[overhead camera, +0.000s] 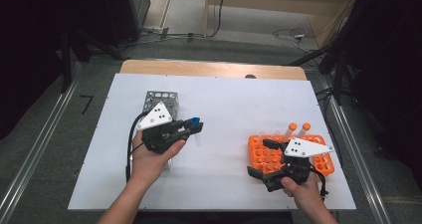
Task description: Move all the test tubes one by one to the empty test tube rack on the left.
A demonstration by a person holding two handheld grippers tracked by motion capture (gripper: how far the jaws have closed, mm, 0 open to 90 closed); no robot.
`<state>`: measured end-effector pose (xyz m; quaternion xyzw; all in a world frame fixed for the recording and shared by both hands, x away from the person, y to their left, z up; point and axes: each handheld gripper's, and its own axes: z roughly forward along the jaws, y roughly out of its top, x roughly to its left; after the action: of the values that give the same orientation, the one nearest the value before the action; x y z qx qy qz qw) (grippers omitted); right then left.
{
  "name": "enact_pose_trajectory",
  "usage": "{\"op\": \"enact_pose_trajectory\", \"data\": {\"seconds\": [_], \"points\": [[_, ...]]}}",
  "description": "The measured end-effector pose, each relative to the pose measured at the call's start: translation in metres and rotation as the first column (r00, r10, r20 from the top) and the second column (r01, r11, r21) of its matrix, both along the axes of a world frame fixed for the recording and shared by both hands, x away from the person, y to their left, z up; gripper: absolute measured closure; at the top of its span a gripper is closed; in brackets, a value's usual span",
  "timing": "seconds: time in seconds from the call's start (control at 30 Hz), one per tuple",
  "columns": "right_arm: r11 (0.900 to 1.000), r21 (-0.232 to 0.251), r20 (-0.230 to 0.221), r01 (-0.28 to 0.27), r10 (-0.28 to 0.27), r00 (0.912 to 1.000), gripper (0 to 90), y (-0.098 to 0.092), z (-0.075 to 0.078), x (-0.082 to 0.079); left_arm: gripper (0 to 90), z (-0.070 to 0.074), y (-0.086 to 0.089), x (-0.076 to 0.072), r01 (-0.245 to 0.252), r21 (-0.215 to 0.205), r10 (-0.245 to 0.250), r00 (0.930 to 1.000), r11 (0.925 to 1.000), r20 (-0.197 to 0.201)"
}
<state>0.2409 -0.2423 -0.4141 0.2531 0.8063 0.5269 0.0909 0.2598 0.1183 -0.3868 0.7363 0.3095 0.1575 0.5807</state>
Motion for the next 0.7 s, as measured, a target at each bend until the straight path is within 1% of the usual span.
{"op": "enact_pose_trajectory", "data": {"seconds": [0.07, 0.1, 0.23, 0.27, 0.3, 0.37, 0.4, 0.5, 0.57, 0.6, 0.63, 0.7], "points": [[1.000, 0.001, -0.004, 0.005, -0.005, 1.0000, 0.0, -0.003, 0.000, 0.000, 77.0, 0.003, 0.002, 0.004, -0.036, 0.020, 0.036, 0.9991, 0.9991, 0.022], [1.000, 0.003, -0.008, 0.015, -0.015, 0.9998, 0.0, -0.009, -0.001, -0.001, 77.0, 0.004, 0.004, 0.006, -0.049, 0.025, 0.048, 0.9984, 0.9985, 0.029], [0.999, 0.001, -0.017, 0.044, -0.044, 0.9989, 0.0, -0.023, -0.005, -0.002, 77.0, 0.007, 0.010, 0.015, -0.072, 0.002, 0.072, 0.9971, 0.9974, 0.025], [0.999, 0.007, -0.019, 0.048, -0.048, 0.9987, 0.0, -0.027, -0.005, -0.002, 77.0, 0.009, 0.013, 0.020, -0.086, 0.007, 0.086, 0.9960, 0.9963, 0.028], [0.999, 0.007, -0.019, 0.048, -0.048, 0.9987, 0.0, -0.027, -0.005, -0.002, 76.9, 0.009, 0.013, 0.020, -0.086, 0.007, 0.086, 0.9960, 0.9963, 0.028], [0.998, -0.001, -0.012, 0.066, -0.066, 0.9977, 0.0, -0.037, -0.006, -0.004, 76.9, 0.011, 0.017, 0.026, -0.096, 0.010, 0.096, 0.9948, 0.9953, 0.034], [0.998, -0.001, -0.012, 0.066, -0.066, 0.9977, 0.0, -0.037, -0.006, -0.004, 76.9, 0.012, 0.020, 0.028, -0.105, 0.008, 0.105, 0.9939, 0.9944, 0.034], [0.997, -0.003, -0.003, 0.081, -0.081, 0.9967, 0.0, -0.046, -0.007, -0.005, 77.0, 0.016, 0.026, 0.036, -0.126, 0.015, 0.125, 0.9913, 0.9920, 0.042], [0.995, 0.007, 0.002, 0.098, -0.098, 0.9952, 0.0, -0.054, -0.007, -0.004, 77.0, 0.018, 0.029, 0.043, -0.147, 0.018, 0.146, 0.9882, 0.9890, 0.047], [0.994, 0.010, 0.001, 0.107, -0.107, 0.9943, 0.0, -0.056, -0.007, -0.004, 76.9, 0.021, 0.033, 0.049, -0.167, 0.013, 0.166, 0.9849, 0.9859, 0.047], [0.994, 0.013, 0.006, 0.109, -0.109, 0.9940, 0.0, -0.058, -0.006, -0.003, 77.0, 0.021, 0.033, 0.049, -0.167, 0.013, 0.166, 0.9849, 0.9859, 0.047], [0.994, 0.014, 0.012, 0.107, -0.107, 0.9942, 0.0, -0.059, -0.006, -0.003, 76.9, 0.022, 0.037, 0.055, -0.183, 0.012, 0.183, 0.9821, 0.9830, 0.047]]}}
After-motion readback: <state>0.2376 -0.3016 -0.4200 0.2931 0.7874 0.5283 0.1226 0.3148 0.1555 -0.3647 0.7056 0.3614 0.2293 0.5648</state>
